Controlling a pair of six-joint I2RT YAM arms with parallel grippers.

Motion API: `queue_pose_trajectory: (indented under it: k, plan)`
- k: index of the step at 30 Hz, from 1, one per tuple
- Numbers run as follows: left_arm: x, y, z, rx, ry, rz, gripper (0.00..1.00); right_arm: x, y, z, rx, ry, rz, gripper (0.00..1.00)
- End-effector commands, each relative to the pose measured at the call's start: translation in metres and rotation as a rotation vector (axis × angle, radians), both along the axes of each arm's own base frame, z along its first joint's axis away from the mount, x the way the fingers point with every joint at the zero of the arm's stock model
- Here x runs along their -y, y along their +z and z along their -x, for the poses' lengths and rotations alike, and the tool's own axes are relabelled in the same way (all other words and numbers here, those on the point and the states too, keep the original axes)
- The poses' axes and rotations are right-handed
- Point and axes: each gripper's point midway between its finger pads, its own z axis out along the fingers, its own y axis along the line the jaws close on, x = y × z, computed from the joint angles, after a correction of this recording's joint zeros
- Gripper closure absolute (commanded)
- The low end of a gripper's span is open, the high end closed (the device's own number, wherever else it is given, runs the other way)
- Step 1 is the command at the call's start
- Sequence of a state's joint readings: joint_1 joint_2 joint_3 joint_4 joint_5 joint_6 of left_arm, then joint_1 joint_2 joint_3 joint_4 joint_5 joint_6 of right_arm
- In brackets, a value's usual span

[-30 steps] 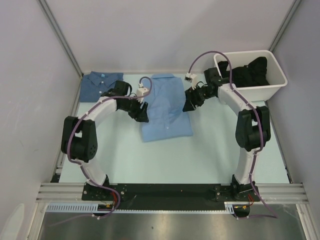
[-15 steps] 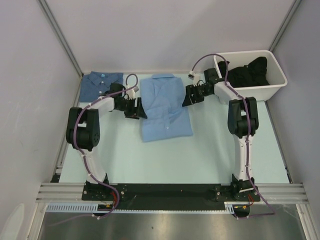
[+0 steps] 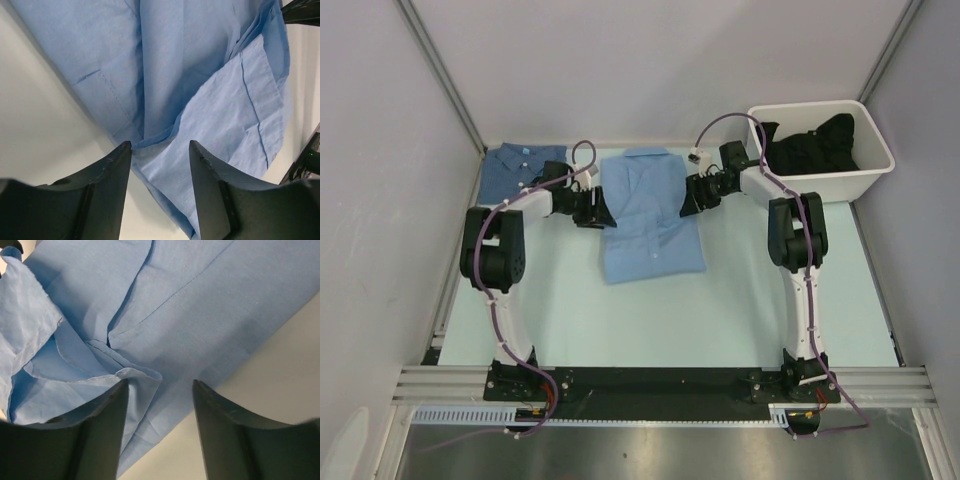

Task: Fold and stack the long sleeve shirts
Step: Fold the shirt

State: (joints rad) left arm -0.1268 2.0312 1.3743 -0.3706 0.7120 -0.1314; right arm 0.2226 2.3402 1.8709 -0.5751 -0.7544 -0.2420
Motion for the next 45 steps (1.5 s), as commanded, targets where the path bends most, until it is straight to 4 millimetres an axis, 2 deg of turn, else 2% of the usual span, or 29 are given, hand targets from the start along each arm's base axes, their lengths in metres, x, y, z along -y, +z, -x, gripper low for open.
queue_pose_trajectory:
  k: [1,2,3,4,5,6,8,9,10,12,14,15,16,18,22,25,26,27,28,30,31,33,34,36,37,39,40,41,45]
  plan:
    - [0.012,0.017,-0.016,0.057,-0.018,0.063,0.48,-0.009,0.014,-0.009,0.063,0.046,-0.035,0.48]
    - [0.013,0.017,-0.017,0.060,-0.023,0.067,0.51,-0.009,0.015,-0.009,0.065,0.048,-0.040,0.54]
    - [0.014,0.016,-0.017,0.057,-0.027,0.072,0.59,-0.010,0.017,-0.010,0.063,0.042,-0.046,0.71]
    - [0.015,0.017,-0.017,0.059,-0.033,0.081,0.64,-0.010,0.020,-0.012,0.067,0.037,-0.050,0.79]
    - [0.017,0.019,-0.018,0.064,-0.036,0.084,0.68,-0.009,0.023,-0.014,0.073,0.029,-0.055,0.95]
    - [0.017,0.019,-0.018,0.065,-0.039,0.086,0.78,-0.006,0.026,-0.015,0.066,0.011,-0.058,1.00]
    - [0.016,0.024,-0.021,0.095,-0.047,0.081,0.89,0.000,0.039,-0.022,0.087,-0.018,-0.073,1.00]
    - [0.015,0.030,-0.023,0.125,-0.048,0.074,0.99,0.001,0.044,-0.024,0.080,-0.039,-0.085,1.00]
    - [0.013,0.033,-0.028,0.159,-0.041,0.058,1.00,0.002,0.050,-0.028,0.095,-0.055,-0.091,1.00]
    - [0.010,0.043,-0.033,0.222,-0.037,0.041,1.00,0.001,0.056,-0.036,0.119,-0.080,-0.101,1.00]
    - [0.009,0.046,-0.039,0.264,-0.029,0.037,1.00,0.002,0.053,-0.045,0.130,-0.104,-0.092,1.00]
    - [0.008,0.037,-0.043,0.253,-0.028,0.025,1.00,0.003,0.049,-0.049,0.129,-0.119,-0.081,1.00]
    - [0.008,0.040,-0.048,0.253,-0.023,0.020,1.00,0.003,0.045,-0.050,0.128,-0.126,-0.070,1.00]
    - [0.006,0.033,-0.054,0.254,-0.017,0.002,1.00,0.008,0.035,-0.057,0.134,-0.160,-0.043,1.00]
    - [0.003,0.011,-0.058,0.217,-0.019,-0.035,1.00,0.005,0.033,-0.063,0.136,-0.182,-0.046,1.00]
    - [-0.001,0.003,-0.056,0.210,-0.025,-0.064,1.00,0.001,0.040,-0.057,0.119,-0.162,-0.055,0.84]
    - [0.000,0.001,-0.056,0.200,-0.029,-0.062,1.00,0.002,0.042,-0.055,0.116,-0.161,-0.053,0.67]
    - [0.000,0.001,-0.057,0.200,-0.030,-0.061,1.00,0.003,0.055,-0.053,0.129,-0.161,-0.060,0.59]
    - [0.001,0.001,-0.058,0.199,-0.030,-0.061,1.00,0.006,0.058,-0.049,0.119,-0.162,-0.057,0.49]
    - [0.002,-0.001,-0.057,0.191,-0.031,-0.064,1.00,0.009,0.074,-0.044,0.143,-0.157,-0.064,0.43]
    - [0.003,0.000,-0.056,0.192,-0.032,-0.064,1.00,0.009,0.092,-0.037,0.170,-0.146,-0.084,0.45]
    - [0.004,-0.001,-0.055,0.189,-0.036,-0.067,1.00,0.000,0.109,-0.022,0.157,-0.100,-0.150,0.52]
    - [0.004,-0.002,-0.054,0.186,-0.038,-0.065,1.00,-0.003,0.119,-0.013,0.153,-0.085,-0.168,0.64]
    - [0.005,-0.002,-0.052,0.184,-0.040,-0.062,1.00,-0.020,0.114,0.009,0.076,-0.027,-0.190,0.74]
    - [0.005,-0.003,-0.052,0.181,-0.042,-0.062,1.00,-0.026,0.102,0.016,0.030,-0.015,-0.187,0.81]
    - [0.005,-0.002,-0.051,0.185,-0.047,-0.062,1.00,-0.039,0.088,0.028,-0.054,-0.002,-0.200,0.87]
    - [0.005,-0.001,-0.051,0.188,-0.051,-0.057,1.00,-0.043,0.083,0.029,-0.071,0.000,-0.202,0.89]
    - [0.005,-0.001,-0.050,0.187,-0.055,-0.059,1.00,-0.047,0.070,0.030,-0.095,0.004,-0.194,0.90]
    - [0.006,-0.001,-0.048,0.183,-0.060,-0.050,1.00,-0.061,0.048,0.027,-0.133,-0.004,-0.179,0.93]
